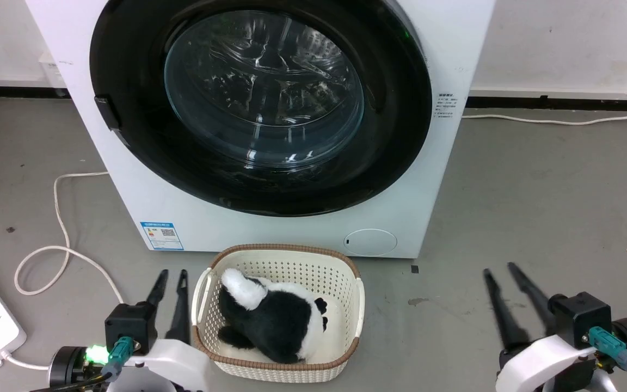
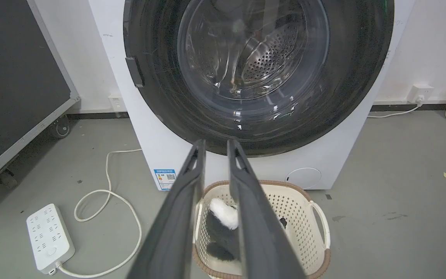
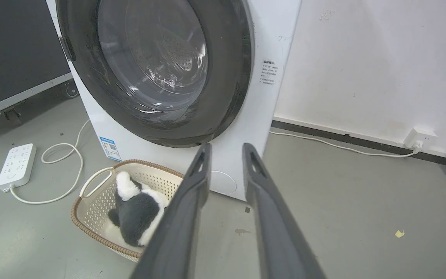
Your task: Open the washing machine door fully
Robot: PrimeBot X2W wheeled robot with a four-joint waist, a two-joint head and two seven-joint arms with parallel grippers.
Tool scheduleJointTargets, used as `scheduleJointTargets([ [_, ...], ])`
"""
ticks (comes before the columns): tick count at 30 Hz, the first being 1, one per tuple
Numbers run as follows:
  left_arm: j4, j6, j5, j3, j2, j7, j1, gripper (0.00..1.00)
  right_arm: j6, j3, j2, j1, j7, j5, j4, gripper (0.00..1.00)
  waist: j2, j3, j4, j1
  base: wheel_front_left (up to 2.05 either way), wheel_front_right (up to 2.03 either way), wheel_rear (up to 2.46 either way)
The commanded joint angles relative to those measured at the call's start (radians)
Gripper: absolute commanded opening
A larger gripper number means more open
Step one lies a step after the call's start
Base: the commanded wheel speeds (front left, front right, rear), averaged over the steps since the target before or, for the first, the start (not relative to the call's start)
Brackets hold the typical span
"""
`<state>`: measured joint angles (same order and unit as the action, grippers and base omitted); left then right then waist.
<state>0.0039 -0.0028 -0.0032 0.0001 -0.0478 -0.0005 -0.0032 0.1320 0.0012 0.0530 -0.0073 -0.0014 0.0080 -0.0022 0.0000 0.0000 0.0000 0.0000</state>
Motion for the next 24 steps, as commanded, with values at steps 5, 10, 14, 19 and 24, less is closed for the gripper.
scheduleJointTargets([
  [5,0.0,0.003,-0.004,-0.004,0.0,-0.01,0.001,1.0,0.0,-0.003,0.0,0.003,-0.01,0.009,0.0,1.0,0.0,0.001,0.0,0.0,0.0,0.0,0.0],
  [10,-0.001,0.006,-0.008,-0.007,0.0,-0.019,0.003,1.0,0.0,-0.006,0.0,0.006,-0.019,0.014,-0.001,1.0,0.0,0.003,0.0,0.0,0.0,0.0,0.0],
  [14,-0.003,0.008,-0.011,-0.01,0.0,-0.027,0.003,1.0,0.0,-0.008,0.0,0.007,-0.027,0.013,-0.005,1.0,0.0,0.008,0.002,0.0,0.0,0.0,0.0],
  [19,-0.007,0.013,-0.018,-0.015,0.0,-0.037,0.0,1.0,0.0,-0.01,0.0,0.005,-0.037,0.009,-0.012,1.0,0.0,0.02,0.006,0.0,0.0,0.0,0.0],
  [24,-0.013,0.019,-0.024,-0.023,0.0,-0.048,-0.007,1.0,0.0,-0.01,0.006,-0.006,-0.048,0.004,-0.021,1.0,0.0,0.042,0.013,0.0,0.0,0.0,0.0],
])
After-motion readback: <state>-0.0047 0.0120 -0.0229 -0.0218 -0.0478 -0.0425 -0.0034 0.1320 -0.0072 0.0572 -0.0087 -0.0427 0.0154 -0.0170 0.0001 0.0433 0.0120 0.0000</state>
